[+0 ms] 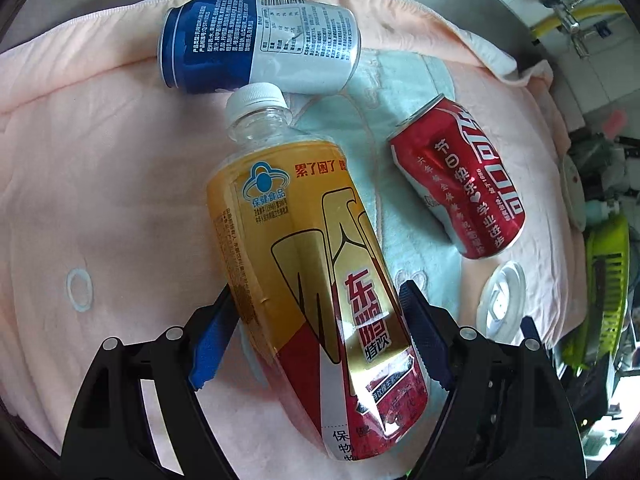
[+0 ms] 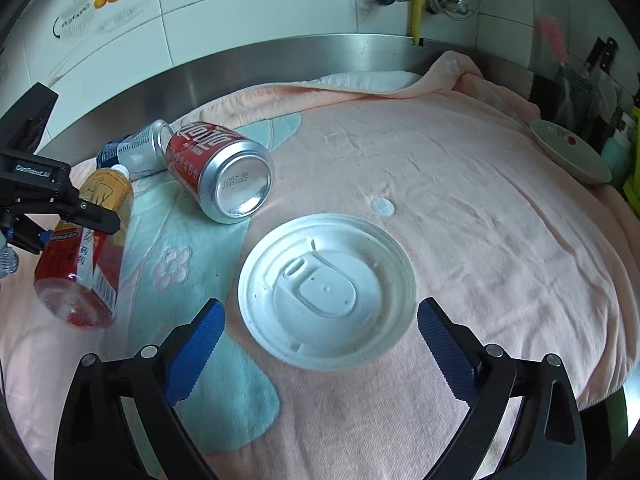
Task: Collect trash
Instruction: 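Grasp the white plastic lid with the right gripper while the left gripper lifts the bottle, then carry the lid and bottle over the basket and open both grippers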
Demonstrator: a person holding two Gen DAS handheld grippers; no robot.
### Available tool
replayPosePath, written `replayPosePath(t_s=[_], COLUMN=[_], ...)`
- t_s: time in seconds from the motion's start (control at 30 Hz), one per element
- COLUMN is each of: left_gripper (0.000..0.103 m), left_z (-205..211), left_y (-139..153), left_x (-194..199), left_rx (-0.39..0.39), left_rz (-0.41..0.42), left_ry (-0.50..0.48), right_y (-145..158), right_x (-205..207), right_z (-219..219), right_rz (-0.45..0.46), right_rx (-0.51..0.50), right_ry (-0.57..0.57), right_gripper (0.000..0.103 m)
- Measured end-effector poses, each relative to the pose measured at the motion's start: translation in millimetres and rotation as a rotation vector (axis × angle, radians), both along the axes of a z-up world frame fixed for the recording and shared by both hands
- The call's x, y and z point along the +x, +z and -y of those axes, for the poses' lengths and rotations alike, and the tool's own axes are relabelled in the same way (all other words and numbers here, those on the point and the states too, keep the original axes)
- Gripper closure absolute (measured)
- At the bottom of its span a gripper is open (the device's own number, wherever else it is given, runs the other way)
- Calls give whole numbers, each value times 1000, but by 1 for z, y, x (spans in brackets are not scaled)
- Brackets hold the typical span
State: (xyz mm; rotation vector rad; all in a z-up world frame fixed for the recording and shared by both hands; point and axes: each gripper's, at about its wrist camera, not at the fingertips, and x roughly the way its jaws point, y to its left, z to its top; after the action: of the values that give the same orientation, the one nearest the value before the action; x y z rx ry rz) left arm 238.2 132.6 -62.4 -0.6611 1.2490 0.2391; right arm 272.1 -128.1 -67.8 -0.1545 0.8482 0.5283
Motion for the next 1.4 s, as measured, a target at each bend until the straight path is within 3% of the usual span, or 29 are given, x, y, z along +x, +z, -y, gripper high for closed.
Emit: replayPosePath(t_s=[0.13, 0.43, 0.77, 0.97, 1.4], left_gripper=[25, 22, 19, 23, 25], left_z=[1, 5, 8, 11, 41], left_y=[0, 0, -7, -6, 18], left_x=[2, 8, 11, 7, -28], left_rx=[14, 32, 46, 61, 59], left_rz=[4, 1, -18, -3, 85], left_ry=[-23, -63, -72, -75, -208], right_y=[-5, -12, -8, 4, 36], right_x=[8, 24, 18, -2, -80], right_z=[-9, -7, -6, 4, 39], right_rz=[11, -57, -26, 6, 110], right_rx=[-47, -7, -3, 22, 69], right_ry=[-3, -13, -31, -53, -119], right_gripper=[8, 8, 13, 13, 13])
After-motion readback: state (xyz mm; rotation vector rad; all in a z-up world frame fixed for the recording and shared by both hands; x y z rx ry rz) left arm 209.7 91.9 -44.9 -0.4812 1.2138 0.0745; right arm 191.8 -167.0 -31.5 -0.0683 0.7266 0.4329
